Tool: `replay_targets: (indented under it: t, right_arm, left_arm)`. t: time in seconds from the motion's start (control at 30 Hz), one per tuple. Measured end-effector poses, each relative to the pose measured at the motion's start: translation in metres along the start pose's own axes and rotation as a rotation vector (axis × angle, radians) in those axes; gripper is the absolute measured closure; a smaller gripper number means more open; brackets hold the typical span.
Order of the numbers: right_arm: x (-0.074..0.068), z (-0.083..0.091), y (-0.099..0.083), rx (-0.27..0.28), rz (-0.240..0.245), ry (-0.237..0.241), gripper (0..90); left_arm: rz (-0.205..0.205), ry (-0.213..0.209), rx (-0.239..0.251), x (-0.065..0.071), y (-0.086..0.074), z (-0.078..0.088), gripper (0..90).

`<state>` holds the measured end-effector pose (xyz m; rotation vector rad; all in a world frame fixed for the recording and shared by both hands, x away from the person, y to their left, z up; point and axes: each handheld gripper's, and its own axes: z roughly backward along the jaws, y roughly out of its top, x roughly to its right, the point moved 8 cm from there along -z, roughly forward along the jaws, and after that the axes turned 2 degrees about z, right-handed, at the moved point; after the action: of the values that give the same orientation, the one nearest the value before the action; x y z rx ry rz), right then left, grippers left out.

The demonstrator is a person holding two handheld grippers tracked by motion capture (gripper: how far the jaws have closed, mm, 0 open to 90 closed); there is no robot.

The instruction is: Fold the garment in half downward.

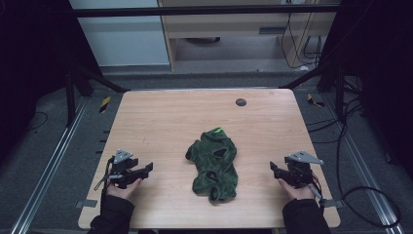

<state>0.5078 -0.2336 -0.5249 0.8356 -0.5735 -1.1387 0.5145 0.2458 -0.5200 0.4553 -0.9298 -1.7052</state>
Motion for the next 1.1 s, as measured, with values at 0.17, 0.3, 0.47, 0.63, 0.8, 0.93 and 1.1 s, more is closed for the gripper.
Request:
replay_targets:
  t: [0.17, 0.3, 0.47, 0.63, 0.8, 0.93, 1.1]
  right_arm:
    - [-0.012, 0.0, 0.002, -0.005, 0.024, 0.03, 39.2]
    - [-0.028, 0.002, 0.009, 0.001, 0.04, 0.068, 39.6]
    - [-0.038, 0.003, 0.018, 0.016, 0.056, 0.087, 40.2]
    - [-0.039, 0.003, 0.021, 0.022, 0.057, 0.088, 39.7]
    - [-0.041, 0.006, 0.027, 0.028, 0.038, 0.109, 40.1]
    - [-0.042, 0.004, 0.033, 0.028, 0.036, 0.118, 40.6]
    - [-0.045, 0.003, 0.044, 0.038, 0.03, 0.13, 40.2]
  left_arm:
    - [0.002, -0.028, -0.003, 0.006, 0.0, -0.001, 35.5]
    - [-0.021, -0.059, -0.002, 0.013, 0.002, -0.001, 36.5]
    - [-0.03, -0.072, -0.001, 0.017, 0.005, -0.001, 37.5]
    - [-0.048, -0.082, 0.008, 0.022, 0.01, -0.002, 37.7]
    - [-0.082, -0.09, 0.0, 0.028, 0.015, -0.004, 37.2]
    - [-0.095, -0.099, 0.015, 0.033, 0.026, -0.004, 36.9]
    - [-0.112, -0.103, 0.025, 0.037, 0.037, -0.008, 36.0]
